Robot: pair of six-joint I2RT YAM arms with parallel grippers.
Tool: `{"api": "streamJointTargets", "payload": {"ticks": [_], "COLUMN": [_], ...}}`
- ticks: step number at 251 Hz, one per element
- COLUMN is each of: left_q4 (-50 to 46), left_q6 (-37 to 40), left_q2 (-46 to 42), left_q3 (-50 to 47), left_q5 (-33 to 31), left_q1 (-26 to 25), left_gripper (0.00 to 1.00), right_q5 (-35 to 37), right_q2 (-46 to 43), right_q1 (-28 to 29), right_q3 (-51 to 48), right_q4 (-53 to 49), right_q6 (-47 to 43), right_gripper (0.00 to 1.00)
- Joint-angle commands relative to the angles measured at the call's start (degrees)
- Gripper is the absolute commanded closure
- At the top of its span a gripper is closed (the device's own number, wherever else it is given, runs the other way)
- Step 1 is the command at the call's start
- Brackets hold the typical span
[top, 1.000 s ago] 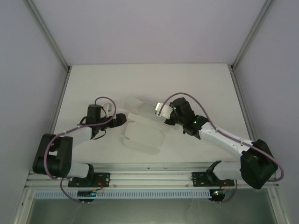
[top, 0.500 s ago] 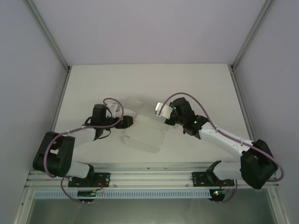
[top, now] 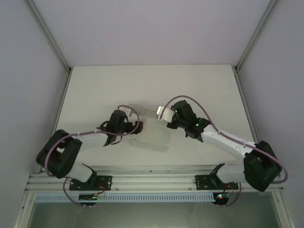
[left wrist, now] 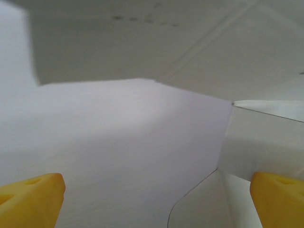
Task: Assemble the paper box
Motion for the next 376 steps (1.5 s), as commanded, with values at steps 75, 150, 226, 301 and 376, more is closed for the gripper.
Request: {"api": "streamJointTargets", "payload": {"ticks": [75, 150, 226, 301, 376], "left_q4": [-8.73, -22.34, -22.34, -13.36, -5.90], "left_q6": [-1.45, -5.15, -11.10, -7.07, 0.22], "left_q2": [-9.91, -29.07, -21.36, -0.59, 12.34], "left_q3": [-0.38, -0.77, 0.56, 10.20, 17.62], "left_q5": [-3.59, -2.77, 2.13, 5.83, 20.96], "left_q1": [-0.20, 9.80, 21.91, 24.51, 24.45], "left_gripper": [0.00, 0.00, 0.00, 0.00, 0.03], "right_q5": [5.09, 15.28, 22.02, 20.44, 18.52], "right_q2": [3.10, 9.17, 13.65, 15.07, 14.86], "right_q1": [1.44, 2.75, 6.78, 7.77, 7.11], "right_q3": [1.81, 1.55, -1.90, -5.07, -4.27], "right_q4": [0.44, 10.44, 25.89, 28.63, 26.40], "right_q6": [-4.87, -19.25, -28.36, -27.70, -24.53], "right_gripper": [1.00, 1.00, 1.00, 1.00, 1.00]}}
